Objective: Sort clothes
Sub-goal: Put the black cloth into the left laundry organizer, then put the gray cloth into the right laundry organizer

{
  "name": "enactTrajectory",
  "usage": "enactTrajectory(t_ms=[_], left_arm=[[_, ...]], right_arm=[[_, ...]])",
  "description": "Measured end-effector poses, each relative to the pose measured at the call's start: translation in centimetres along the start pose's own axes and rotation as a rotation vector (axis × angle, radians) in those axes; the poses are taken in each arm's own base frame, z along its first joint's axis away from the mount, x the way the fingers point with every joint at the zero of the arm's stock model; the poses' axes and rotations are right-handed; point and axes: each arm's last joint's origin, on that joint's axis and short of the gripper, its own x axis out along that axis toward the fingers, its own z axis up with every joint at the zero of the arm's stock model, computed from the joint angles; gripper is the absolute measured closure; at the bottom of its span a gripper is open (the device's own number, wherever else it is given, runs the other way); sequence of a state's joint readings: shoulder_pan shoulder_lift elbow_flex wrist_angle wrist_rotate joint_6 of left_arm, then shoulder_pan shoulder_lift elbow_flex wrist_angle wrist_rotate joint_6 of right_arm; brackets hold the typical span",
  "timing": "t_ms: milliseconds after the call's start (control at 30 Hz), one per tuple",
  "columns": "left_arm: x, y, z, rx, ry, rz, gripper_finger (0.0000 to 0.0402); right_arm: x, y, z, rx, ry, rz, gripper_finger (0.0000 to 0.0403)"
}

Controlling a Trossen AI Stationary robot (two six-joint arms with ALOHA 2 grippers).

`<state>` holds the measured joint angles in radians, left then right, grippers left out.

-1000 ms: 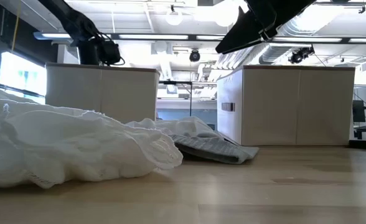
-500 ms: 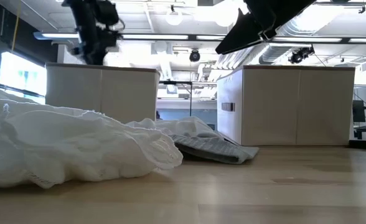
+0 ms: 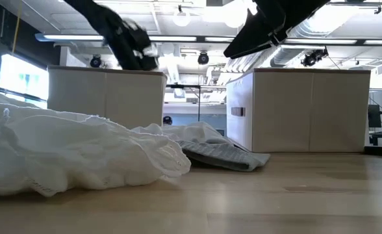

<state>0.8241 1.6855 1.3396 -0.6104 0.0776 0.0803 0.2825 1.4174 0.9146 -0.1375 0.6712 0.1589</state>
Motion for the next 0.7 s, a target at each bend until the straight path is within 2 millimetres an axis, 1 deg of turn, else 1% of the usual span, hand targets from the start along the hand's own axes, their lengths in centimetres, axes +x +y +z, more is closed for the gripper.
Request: enactTrajectory(t_ms=[100, 167, 233, 300, 367, 433, 533, 633, 700], left_arm=[[3.7, -0.3, -1.1, 0.01, 0.132, -0.023, 0.036], [5.2, -0.7, -1.6, 0.03, 0.18, -0.029, 0.036], [5.8, -1.1, -1.7, 0.055, 0.198, -0.006, 0.036], [5.5, -1.6, -1.6, 0.094, 0.194, 0.038, 0.0363], [4.5, -2.2, -1.4, 0.126, 0.177, 0.084, 0.0368], [2.5, -2.7, -1.1, 0.15, 0.147, 0.116, 0.0375], [-1.2, -3.6, -0.5, 0.168, 0.059, 0.133, 0.0385], [-5.1, -5.0, -0.5, 0.173, -0.014, 0.114, 0.0392], [-7.4, -6.2, -0.8, 0.187, -0.066, 0.087, 0.0396]], right_arm=[[-0.1, 0.2, 0.0, -0.004, -0.002, 0.008, 0.0222], [-0.2, 0.3, 0.0, -0.005, -0.003, 0.011, 0.0222], [-0.2, 0.3, 0.0, -0.005, -0.003, 0.013, 0.0222], [-0.2, 0.3, 0.0, -0.005, -0.003, 0.013, 0.0222], [-0.2, 0.3, 0.0, -0.006, -0.003, 0.013, 0.0222], [-0.2, 0.3, 0.0, -0.006, -0.003, 0.013, 0.0222], [-0.1, 0.1, 0.0, -0.004, -0.001, 0.007, 0.0222], [0.0, 0.0, 0.0, 0.0, 0.002, 0.003, 0.0222], [0.1, 0.1, -0.4, -0.004, 0.01, 0.035, 0.0222]])
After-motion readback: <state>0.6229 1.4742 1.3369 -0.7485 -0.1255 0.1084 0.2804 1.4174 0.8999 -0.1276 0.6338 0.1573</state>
